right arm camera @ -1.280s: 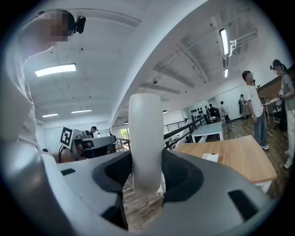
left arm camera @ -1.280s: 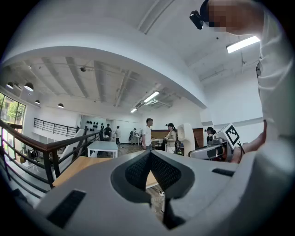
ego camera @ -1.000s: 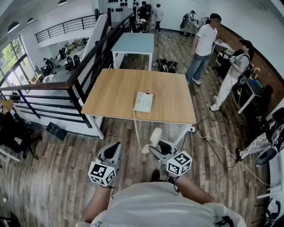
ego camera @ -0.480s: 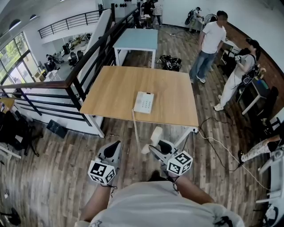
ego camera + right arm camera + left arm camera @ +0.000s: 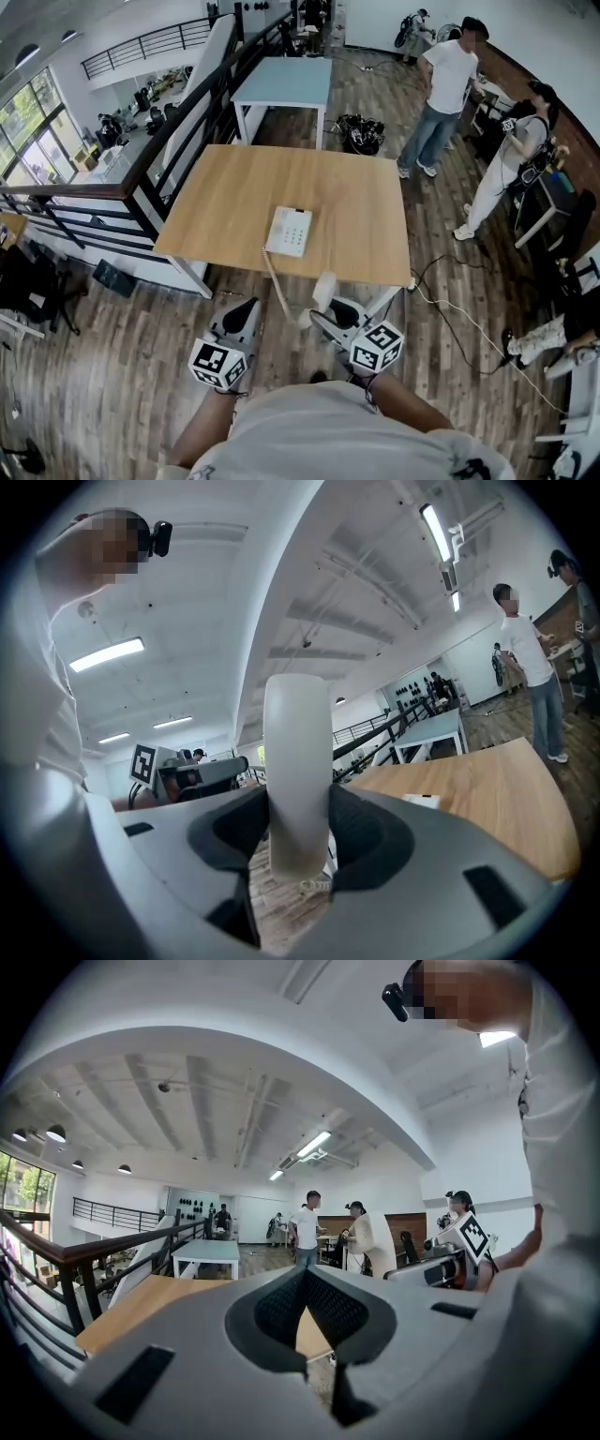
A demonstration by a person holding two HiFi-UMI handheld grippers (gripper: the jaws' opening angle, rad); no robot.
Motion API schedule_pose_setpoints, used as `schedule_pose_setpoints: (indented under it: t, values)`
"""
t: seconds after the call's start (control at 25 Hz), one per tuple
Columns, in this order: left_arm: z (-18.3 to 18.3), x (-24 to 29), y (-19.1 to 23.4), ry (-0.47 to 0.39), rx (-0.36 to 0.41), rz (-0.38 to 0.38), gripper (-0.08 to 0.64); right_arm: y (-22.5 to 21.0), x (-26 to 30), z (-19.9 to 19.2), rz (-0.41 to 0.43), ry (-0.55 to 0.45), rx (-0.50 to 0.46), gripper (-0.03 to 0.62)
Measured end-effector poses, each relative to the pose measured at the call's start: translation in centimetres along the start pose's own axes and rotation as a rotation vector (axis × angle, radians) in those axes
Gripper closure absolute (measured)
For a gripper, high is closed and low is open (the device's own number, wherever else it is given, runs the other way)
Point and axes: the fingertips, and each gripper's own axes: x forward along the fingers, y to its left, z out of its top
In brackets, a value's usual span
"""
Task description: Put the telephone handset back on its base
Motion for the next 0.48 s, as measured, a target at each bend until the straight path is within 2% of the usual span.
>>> schedule_pose_setpoints:
  t: [0.48]
  values:
    - [-0.2, 8.0, -1.2, 0.022, -0.008, -0.020, 0.554, -6.2, -0.4, 0.4, 0.029, 0.016, 0.051, 0.382]
